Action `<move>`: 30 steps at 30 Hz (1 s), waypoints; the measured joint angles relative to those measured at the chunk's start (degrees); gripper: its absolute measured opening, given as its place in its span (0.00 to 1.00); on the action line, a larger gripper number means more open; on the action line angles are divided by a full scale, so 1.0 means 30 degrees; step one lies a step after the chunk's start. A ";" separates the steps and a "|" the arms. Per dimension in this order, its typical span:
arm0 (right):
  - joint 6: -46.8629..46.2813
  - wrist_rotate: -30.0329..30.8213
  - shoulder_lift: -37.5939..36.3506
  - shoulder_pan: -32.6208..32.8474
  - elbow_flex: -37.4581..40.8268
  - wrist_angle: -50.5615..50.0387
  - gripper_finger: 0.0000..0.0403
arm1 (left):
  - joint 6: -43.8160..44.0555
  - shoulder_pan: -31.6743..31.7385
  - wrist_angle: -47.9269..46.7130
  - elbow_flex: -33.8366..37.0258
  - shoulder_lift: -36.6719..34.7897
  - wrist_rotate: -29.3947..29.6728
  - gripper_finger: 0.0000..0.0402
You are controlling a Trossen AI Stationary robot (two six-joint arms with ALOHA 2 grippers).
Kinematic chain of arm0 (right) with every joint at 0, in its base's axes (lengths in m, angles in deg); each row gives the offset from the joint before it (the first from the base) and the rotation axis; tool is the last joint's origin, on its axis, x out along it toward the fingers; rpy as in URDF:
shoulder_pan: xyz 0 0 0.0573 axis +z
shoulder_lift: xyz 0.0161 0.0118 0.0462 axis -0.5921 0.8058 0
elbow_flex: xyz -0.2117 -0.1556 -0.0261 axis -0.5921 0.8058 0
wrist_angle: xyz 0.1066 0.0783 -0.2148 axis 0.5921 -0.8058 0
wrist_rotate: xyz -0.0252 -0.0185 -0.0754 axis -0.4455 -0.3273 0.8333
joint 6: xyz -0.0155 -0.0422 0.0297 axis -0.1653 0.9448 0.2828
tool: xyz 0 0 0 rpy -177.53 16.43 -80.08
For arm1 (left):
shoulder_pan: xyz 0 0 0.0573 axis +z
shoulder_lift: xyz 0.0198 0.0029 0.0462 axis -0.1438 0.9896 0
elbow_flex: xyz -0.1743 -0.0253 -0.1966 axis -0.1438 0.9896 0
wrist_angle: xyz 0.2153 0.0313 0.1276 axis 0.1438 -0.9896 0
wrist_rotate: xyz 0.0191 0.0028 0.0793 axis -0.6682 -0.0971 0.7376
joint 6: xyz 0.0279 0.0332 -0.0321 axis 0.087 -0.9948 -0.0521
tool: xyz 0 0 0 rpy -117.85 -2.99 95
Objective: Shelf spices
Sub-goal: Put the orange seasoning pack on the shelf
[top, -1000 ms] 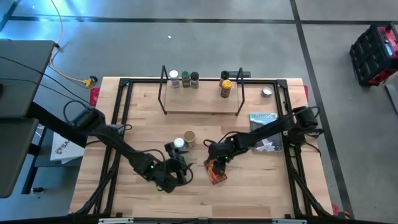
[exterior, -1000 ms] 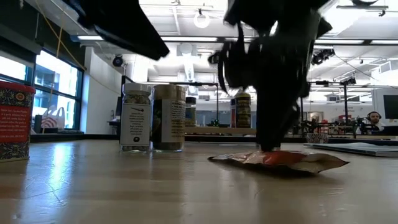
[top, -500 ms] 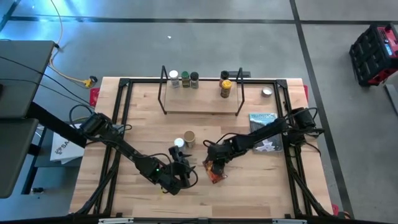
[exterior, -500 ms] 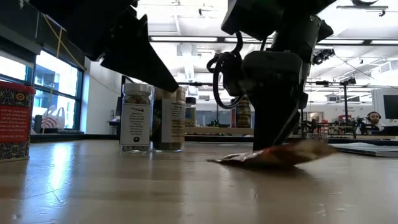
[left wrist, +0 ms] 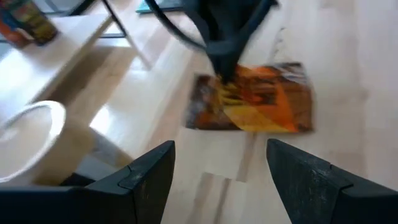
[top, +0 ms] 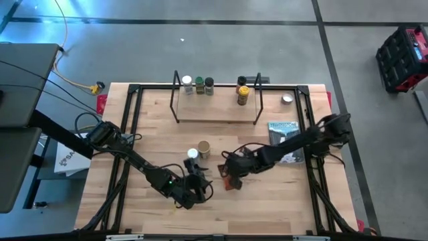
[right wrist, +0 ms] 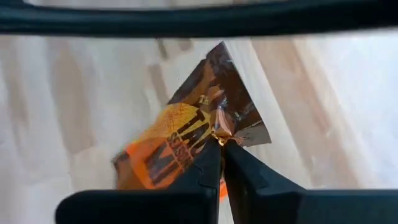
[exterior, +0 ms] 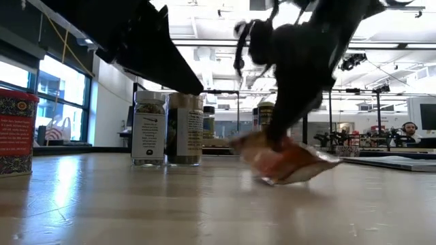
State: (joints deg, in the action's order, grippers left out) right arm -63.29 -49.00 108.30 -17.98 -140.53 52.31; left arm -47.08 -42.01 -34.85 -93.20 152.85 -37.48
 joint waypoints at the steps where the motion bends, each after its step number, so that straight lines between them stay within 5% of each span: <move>1: 0.0267 0.0588 -0.0374 0.0268 0.0000 -0.0056 0.01 | -0.0025 0.0022 0.0280 0.0000 0.0004 -0.0218 0.62; 16: 0.2742 1.1527 -0.3766 0.5205 -0.0037 0.0004 0.00 | -0.1343 0.1514 0.7193 0.0000 0.0000 -0.1889 0.62; 30: 0.3053 1.4986 -0.3809 0.6825 -0.0051 0.0307 0.00 | -0.4699 0.2000 1.3049 0.0000 0.0000 -0.3432 0.54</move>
State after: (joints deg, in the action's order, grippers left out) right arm -54.13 -4.04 96.88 2.49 -140.69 53.23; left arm -61.18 -36.01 4.29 -93.20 152.85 -47.78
